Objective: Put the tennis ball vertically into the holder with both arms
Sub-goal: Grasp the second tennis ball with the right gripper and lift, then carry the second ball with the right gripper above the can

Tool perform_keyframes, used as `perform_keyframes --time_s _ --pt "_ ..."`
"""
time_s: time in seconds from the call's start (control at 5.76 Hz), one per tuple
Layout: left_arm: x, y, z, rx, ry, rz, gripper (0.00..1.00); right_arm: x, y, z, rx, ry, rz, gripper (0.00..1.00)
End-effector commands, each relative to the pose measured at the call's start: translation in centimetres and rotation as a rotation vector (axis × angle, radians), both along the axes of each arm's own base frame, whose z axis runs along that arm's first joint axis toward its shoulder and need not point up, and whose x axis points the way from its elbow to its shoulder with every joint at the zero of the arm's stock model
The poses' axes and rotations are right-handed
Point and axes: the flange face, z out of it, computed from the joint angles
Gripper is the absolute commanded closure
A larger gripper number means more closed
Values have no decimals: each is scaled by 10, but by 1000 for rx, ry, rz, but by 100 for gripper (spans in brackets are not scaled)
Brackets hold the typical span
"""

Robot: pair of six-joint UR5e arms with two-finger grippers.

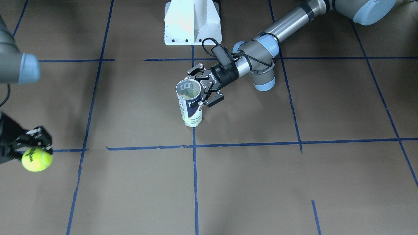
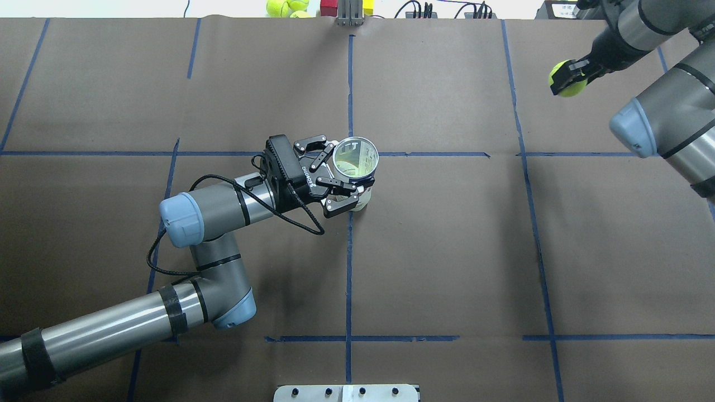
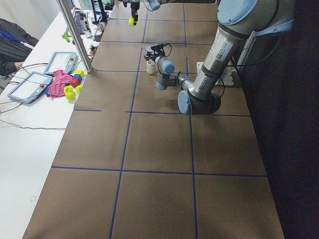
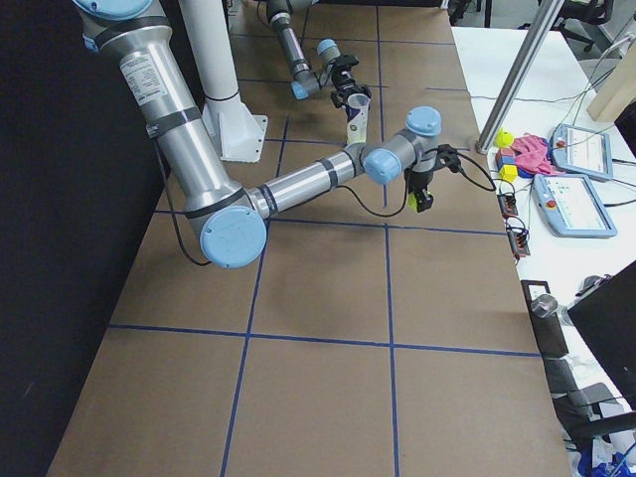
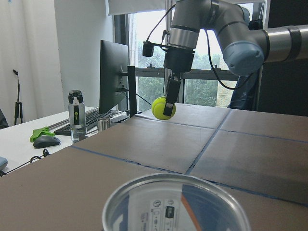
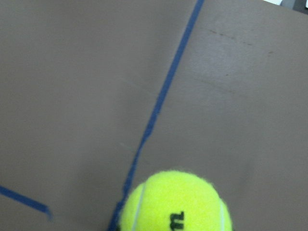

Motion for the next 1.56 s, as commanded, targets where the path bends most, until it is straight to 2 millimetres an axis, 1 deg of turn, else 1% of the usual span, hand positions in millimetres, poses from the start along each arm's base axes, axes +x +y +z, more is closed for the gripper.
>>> perform_keyframes --time_s 0.0,0.17,0.35,0.52,0.69,0.87,1.04,1.22,1.39 --pt "0 0 -1 1 1 0 25 -57 74 -114 -134 -96 64 98" --pt "0 0 0 0 0 0 25 -102 100 -170 -206 -114 136 98" --pt "0 0 -1 1 1 0 25 -141 123 -220 -225 -102 156 97" --pt "0 0 0 0 0 0 25 -162 140 -252 -248 -106 168 97" --pt "1 1 0 0 0 2 25 -175 153 -273 -261 -129 173 96" --pt "0 0 0 0 0 0 25 -194 166 -281 -256 -127 187 94" --pt "0 0 0 -1 0 -1 25 -197 169 -281 -254 -123 186 91" --pt "0 0 -1 0 2 -1 25 -201 169 -279 -255 -118 185 80" --pt "0 0 0 -1 0 -1 25 -203 171 -281 -252 -119 180 61"
